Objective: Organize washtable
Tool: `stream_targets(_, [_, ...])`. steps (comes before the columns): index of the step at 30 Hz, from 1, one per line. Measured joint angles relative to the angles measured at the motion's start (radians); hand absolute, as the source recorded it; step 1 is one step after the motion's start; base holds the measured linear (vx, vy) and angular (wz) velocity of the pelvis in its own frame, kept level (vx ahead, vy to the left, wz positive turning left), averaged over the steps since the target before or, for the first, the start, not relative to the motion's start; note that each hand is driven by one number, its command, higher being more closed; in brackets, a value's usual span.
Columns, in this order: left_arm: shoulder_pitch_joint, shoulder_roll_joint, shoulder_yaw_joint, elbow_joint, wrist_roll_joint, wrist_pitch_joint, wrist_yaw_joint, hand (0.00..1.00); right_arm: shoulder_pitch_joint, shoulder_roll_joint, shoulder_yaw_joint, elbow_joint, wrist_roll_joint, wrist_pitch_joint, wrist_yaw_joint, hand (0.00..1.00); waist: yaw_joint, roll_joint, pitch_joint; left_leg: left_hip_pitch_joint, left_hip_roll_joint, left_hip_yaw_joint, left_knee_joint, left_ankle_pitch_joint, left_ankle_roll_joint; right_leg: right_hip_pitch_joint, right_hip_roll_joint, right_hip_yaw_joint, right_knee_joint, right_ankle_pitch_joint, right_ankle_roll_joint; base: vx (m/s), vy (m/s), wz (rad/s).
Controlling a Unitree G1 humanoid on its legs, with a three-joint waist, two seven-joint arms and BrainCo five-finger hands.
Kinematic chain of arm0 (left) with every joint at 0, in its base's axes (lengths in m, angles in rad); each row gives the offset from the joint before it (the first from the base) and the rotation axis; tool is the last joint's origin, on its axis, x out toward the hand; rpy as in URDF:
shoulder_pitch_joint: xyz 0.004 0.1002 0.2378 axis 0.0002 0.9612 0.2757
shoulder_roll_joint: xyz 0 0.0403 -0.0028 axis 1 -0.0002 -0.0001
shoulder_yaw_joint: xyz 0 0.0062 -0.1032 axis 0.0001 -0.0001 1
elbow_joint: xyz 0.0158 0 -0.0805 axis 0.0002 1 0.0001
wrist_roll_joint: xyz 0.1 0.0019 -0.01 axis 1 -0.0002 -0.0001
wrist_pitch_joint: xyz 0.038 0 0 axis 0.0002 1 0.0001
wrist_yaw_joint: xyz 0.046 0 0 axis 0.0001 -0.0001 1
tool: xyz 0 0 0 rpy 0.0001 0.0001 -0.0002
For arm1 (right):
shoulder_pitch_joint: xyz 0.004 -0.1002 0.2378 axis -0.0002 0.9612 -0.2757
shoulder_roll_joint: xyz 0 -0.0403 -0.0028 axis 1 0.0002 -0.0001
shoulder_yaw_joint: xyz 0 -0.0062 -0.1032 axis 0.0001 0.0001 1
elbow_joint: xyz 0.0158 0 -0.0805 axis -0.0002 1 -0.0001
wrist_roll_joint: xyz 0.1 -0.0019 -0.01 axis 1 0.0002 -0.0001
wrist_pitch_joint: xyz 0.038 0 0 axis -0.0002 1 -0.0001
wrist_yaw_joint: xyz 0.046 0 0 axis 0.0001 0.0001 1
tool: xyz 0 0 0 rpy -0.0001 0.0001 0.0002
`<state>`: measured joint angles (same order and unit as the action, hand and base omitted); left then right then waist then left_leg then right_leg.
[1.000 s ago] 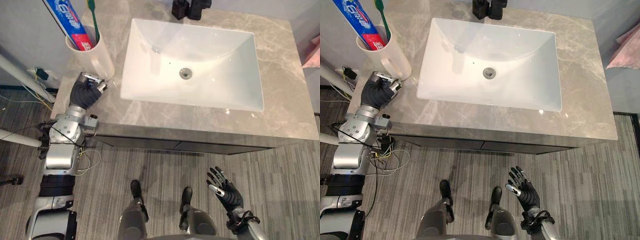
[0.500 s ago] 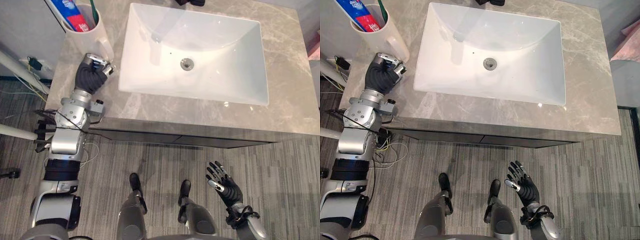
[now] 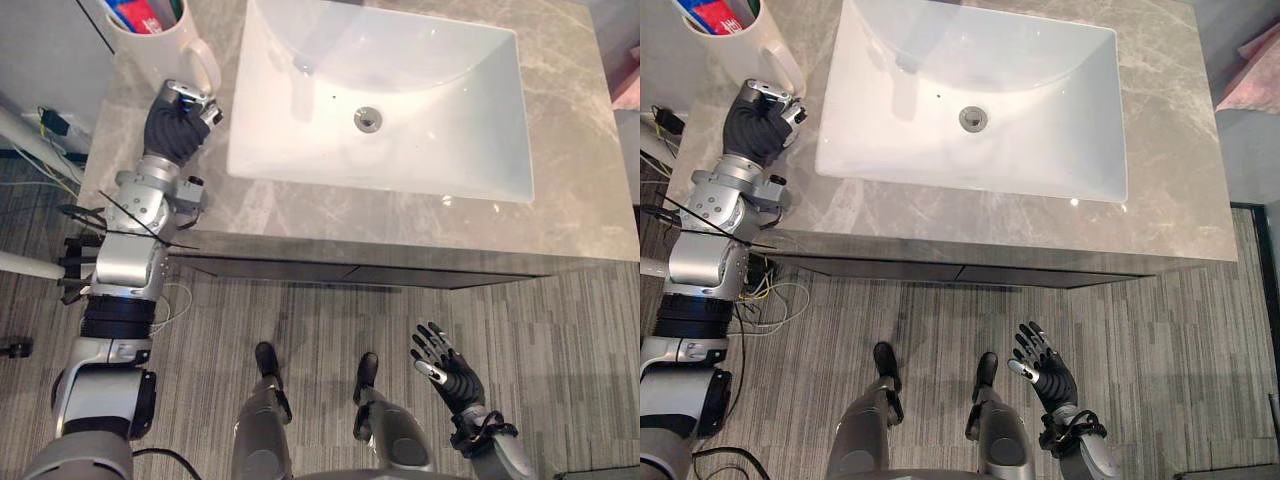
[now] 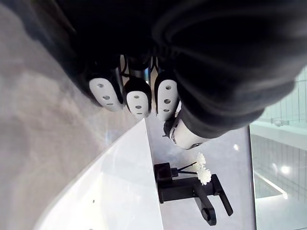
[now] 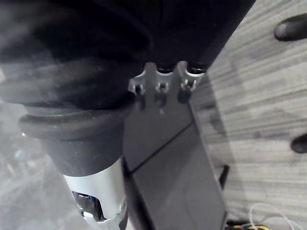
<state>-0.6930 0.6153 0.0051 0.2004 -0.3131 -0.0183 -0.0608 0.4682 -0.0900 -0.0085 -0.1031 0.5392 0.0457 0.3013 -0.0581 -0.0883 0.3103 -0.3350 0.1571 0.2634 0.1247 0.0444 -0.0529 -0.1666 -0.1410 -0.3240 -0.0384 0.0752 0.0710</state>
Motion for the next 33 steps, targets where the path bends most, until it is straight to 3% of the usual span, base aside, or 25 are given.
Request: stream_targets(33, [-0.306, 0.110, -0.155, 0.228, -0.030, 0.008, 0.002, 1.00, 0.000, -0.009, 0.027, 0.020, 0.010, -0.001, -0.001, 0.00, -0.032, -0.033, 0.025, -0.045, 0.015, 0.035, 0.041, -0.011, 0.006, -0.048, 0.003, 0.043, -0.018, 0.030, 0.004, -0.01, 0.002, -0.03])
